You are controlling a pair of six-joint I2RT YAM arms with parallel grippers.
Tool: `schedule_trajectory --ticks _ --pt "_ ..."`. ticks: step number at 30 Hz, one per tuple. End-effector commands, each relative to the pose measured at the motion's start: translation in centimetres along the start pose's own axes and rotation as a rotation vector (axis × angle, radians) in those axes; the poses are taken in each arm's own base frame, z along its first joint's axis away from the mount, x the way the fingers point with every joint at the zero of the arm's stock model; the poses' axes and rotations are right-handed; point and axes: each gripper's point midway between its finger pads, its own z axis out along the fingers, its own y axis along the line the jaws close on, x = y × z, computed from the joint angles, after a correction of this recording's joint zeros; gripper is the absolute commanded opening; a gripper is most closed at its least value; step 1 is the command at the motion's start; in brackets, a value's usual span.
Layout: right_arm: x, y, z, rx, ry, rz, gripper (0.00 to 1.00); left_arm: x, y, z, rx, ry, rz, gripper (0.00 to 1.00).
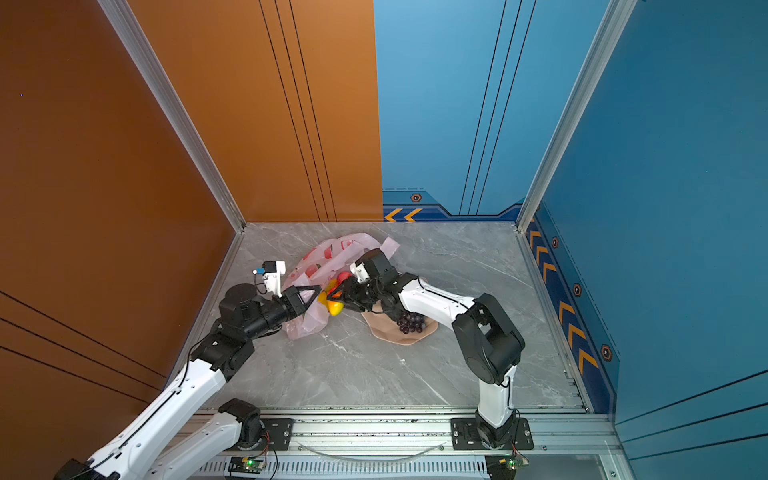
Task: Place the fruits into the plastic bag
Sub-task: 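Carry the mango with the right gripper into the bag mouth, then push the mango down into the bag and open the right gripper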
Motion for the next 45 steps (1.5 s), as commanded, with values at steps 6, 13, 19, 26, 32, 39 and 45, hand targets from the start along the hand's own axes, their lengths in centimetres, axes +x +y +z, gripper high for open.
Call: schedule_trajectory --ticks 6,13,19,26,32,39,45 --pt "-1.1 0.5 0.1 0.037 0.039 0.013 0.43 1.6 -3.9 0.9 0.126 0.099 0.148 0.0" --pt "-4.5 -0.7 -0.7 0.094 -0.027 0.058 0.43 3.7 -4.8 1.8 0.146 0.188 0.207 0.0" --pt "-5.2 -2.1 0.6 0.144 -0.037 0.078 0.43 3.8 -5.0 1.9 0.133 0.194 0.224 0.0" --pt "-5.1 -1.9 2.7 0.144 -0.02 0.06 0.49 4.0 -4.8 2.3 0.126 0.21 0.229 0.0" --pt "-4.3 0.1 4.9 0.055 0.019 0.046 0.57 4.1 -4.6 2.6 0.126 0.21 0.225 0.0" --pt "-4.0 2.5 5.8 -0.097 0.041 0.048 0.65 4.2 -4.4 2.6 0.128 0.21 0.221 0.0" --pt "-4.1 2.7 4.8 -0.116 0.032 0.037 0.67 4.1 -4.1 2.5 0.119 0.196 0.214 0.0"
